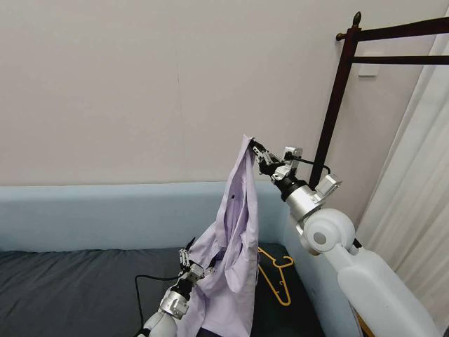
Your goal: Pick up the clothes from the sofa and hang them on the clothes hanger.
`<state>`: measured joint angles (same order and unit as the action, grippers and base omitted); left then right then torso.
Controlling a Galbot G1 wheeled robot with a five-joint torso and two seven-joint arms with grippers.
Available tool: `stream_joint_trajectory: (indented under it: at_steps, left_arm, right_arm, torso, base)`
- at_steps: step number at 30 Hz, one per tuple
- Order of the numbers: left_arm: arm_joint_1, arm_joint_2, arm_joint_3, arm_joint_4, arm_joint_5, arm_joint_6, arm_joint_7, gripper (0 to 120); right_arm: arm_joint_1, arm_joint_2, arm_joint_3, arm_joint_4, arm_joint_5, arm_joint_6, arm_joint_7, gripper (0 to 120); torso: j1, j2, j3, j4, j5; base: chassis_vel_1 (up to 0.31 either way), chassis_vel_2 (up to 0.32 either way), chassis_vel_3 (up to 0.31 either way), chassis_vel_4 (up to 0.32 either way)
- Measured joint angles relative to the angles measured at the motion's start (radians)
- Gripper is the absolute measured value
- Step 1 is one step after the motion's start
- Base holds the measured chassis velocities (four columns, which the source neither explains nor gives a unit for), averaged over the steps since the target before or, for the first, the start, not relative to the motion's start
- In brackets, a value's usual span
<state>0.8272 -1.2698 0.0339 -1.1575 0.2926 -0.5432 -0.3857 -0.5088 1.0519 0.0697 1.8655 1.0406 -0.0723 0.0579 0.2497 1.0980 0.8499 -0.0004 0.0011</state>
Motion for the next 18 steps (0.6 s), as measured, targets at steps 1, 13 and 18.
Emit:
stream_joint_trajectory:
  at_steps: [1, 13, 18]
  left_arm:
    - [-0.002, -0.006, 0.0, -0.002, -0.001, 0.002, -0.017, 100]
    - [0.006, 0.023, -0.068, -0.059, -0.073, -0.046, -0.074, 100]
    - [0.018, 0.054, -0.106, -0.028, -0.093, -0.059, -0.066, 100]
  right_arm:
    - [-0.001, 0.0, 0.0, 0.0, -0.002, 0.0, 0.0, 0]
    - [-0.002, -0.005, 0.007, -0.014, -0.006, 0.0, 0.002, 0]
    - [0.006, -0.005, 0.013, -0.025, -0.008, 0.002, 0.003, 0]
  torso:
    - [0.0, 0.0, 0.0, 0.0, 0.0]
    - [0.0, 0.0, 0.0, 0.0, -0.0001]
    - [0.0, 0.0, 0.0, 0.0001, -0.0001]
  base:
    - [0.0, 0.0, 0.0, 0.0]
    - [0.0, 0.0, 0.0, 0.0]
    - [0.0, 0.0, 0.0, 0.0]
